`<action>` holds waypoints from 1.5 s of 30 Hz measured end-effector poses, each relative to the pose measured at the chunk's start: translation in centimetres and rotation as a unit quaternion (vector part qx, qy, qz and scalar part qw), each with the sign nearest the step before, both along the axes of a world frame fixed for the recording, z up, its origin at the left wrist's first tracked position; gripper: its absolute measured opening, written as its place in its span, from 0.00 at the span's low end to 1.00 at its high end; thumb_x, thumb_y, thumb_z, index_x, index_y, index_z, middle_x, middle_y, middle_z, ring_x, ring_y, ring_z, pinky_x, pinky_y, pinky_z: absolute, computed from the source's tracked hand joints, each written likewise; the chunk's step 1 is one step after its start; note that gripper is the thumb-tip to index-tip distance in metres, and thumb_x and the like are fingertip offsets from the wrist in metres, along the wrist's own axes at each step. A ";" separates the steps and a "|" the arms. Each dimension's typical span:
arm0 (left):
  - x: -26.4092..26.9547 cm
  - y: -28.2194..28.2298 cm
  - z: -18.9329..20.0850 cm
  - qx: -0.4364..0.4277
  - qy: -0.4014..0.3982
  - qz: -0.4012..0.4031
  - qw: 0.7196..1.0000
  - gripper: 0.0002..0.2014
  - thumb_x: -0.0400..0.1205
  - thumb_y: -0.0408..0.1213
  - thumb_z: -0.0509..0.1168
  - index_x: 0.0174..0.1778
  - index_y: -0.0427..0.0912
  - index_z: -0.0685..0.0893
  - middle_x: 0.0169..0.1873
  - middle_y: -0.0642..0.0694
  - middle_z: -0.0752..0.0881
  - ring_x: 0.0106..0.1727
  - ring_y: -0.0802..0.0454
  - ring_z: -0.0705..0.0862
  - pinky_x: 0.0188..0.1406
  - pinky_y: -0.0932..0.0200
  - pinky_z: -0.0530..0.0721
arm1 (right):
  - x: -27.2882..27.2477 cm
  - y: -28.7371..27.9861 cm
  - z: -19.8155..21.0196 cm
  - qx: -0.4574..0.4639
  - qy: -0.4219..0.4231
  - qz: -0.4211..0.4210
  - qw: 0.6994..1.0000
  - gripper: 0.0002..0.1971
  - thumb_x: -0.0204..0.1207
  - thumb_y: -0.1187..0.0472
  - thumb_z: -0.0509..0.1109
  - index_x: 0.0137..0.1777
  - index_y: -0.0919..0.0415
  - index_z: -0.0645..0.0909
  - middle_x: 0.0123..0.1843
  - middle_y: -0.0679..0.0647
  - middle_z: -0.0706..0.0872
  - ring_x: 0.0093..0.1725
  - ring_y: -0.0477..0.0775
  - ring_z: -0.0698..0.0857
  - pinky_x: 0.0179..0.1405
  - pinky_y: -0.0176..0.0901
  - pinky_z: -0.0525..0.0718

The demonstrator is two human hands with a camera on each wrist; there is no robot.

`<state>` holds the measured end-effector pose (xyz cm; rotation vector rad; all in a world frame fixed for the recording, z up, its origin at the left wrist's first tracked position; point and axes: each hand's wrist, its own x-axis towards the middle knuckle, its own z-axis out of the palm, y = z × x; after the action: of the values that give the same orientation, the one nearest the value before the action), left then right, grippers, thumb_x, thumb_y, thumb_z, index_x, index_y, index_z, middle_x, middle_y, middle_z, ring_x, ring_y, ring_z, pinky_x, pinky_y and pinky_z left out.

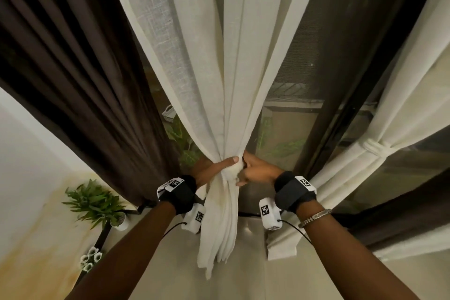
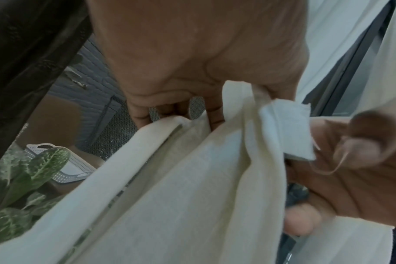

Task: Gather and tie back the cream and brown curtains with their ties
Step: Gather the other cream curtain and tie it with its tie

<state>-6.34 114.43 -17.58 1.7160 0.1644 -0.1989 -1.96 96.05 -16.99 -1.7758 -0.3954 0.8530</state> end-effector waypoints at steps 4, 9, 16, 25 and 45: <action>0.7 -0.8 0.7 0.057 -0.001 -0.026 0.998 0.27 0.79 0.54 0.78 0.73 0.59 0.78 0.63 0.59 0.85 0.64 0.57 0.82 0.68 0.61 0.75 | -0.1 -0.4 -0.9 0.044 0.015 -0.040 0.998 0.25 0.79 0.61 0.82 0.73 0.45 0.80 0.69 0.48 0.89 0.68 0.53 0.90 0.56 0.56 0.95; 1.4 0.4 0.5 0.079 -0.015 -0.047 0.996 0.15 0.81 0.48 0.78 0.57 0.42 0.91 0.58 0.46 0.93 0.64 0.48 0.90 0.68 0.55 0.86 | 0.7 -0.3 -2.4 0.043 -0.080 -0.223 0.971 0.08 0.81 0.50 0.81 0.52 0.49 0.85 0.49 0.48 0.92 0.49 0.51 0.92 0.38 0.46 0.94; -2.7 3.1 -1.5 -0.004 0.052 -0.005 0.999 0.12 0.88 0.28 0.67 0.62 0.40 0.93 0.44 0.44 0.91 0.39 0.53 0.87 0.38 0.62 0.86 | 2.8 -1.6 -3.2 0.058 -0.085 -0.329 0.939 0.13 0.80 0.51 0.81 0.56 0.60 0.88 0.52 0.57 0.93 0.46 0.55 0.91 0.32 0.45 0.93; -5.0 -0.4 1.1 -0.082 0.005 -0.260 0.962 0.31 0.85 0.12 0.59 0.84 0.37 0.74 0.72 0.35 0.86 0.68 0.53 0.90 0.68 0.60 0.85 | 4.1 -0.9 -4.0 0.038 -0.062 -0.268 0.961 0.18 0.82 0.49 0.79 0.64 0.60 0.89 0.59 0.57 0.95 0.57 0.60 0.94 0.49 0.65 0.96; -3.5 0.0 4.6 0.244 -0.150 -0.214 0.934 0.10 0.85 0.48 0.65 0.57 0.50 0.76 0.47 0.43 0.86 0.47 0.47 0.85 0.51 0.40 0.85 | 3.6 -1.7 -3.4 0.069 -0.029 -0.251 0.965 0.21 0.83 0.49 0.79 0.67 0.63 0.88 0.51 0.53 0.92 0.53 0.55 0.91 0.52 0.68 0.95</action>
<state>-9.88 114.45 -13.01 2.2407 -0.4257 -0.2238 1.69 94.35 -20.41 -1.6666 -0.0317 0.4035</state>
